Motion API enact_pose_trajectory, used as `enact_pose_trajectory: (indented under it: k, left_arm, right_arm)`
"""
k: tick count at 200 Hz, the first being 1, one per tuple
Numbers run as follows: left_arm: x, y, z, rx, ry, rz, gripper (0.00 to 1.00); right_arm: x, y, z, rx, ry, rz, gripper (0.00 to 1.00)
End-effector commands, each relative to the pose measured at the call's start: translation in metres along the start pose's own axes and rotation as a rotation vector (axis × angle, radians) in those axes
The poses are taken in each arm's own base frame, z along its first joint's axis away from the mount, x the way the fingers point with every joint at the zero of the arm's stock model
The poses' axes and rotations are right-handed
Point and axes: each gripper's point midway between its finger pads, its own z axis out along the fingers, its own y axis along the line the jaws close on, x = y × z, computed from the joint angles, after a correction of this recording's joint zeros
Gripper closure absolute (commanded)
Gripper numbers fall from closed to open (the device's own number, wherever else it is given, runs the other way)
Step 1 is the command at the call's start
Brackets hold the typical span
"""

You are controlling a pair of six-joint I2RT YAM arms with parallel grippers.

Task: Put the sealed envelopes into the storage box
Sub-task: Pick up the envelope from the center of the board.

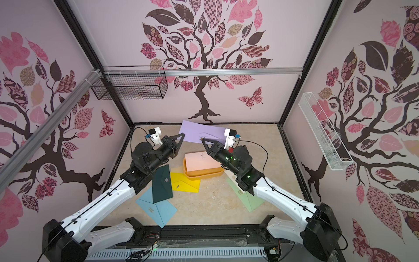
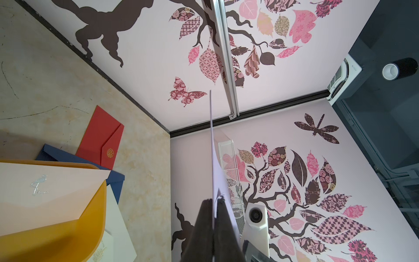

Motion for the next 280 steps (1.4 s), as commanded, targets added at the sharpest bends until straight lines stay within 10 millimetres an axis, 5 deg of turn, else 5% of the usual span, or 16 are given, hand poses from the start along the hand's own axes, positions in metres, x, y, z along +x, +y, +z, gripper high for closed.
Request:
enact_pose_trajectory:
  k: [1,134,162,169,181,206,234,280]
  left_arm:
    - [-0.001,-0.011,-0.005,0.045,0.002,0.0,1.0]
    - [0.005,0.005,-0.01,0.004,0.015,0.025,0.94]
    - [0.011,0.018,-0.016,-0.054,0.048,0.056,0.44]
    - [0.014,0.027,-0.02,-0.1,0.061,0.074,0.3]
    - [0.016,0.043,-0.033,-0.189,0.08,0.121,0.23]
    - [0.013,0.088,-0.077,-0.425,0.08,0.249,0.23]
    - [0.005,0.125,-0.131,-0.617,0.073,0.399,0.24]
    - [0.01,0.136,-0.166,-0.676,0.135,0.498,0.26]
  right_arm:
    - [-0.004,0.008,0.004,-0.034,-0.006,0.003,0.74]
    - [-0.016,-0.002,-0.002,0.021,-0.028,-0.032,0.96]
    - [-0.018,-0.002,-0.004,0.041,0.021,-0.074,1.0]
    - [-0.019,-0.002,-0.006,0.057,0.039,-0.102,1.0]
    - [-0.023,-0.007,-0.011,0.109,0.078,-0.163,1.0]
    - [-0.032,-0.011,-0.023,0.218,0.189,-0.356,1.0]
    - [-0.03,-0.04,-0.034,0.435,0.431,-0.573,1.0]
    - [-0.036,-0.078,-0.047,0.669,0.744,-0.865,1.0]
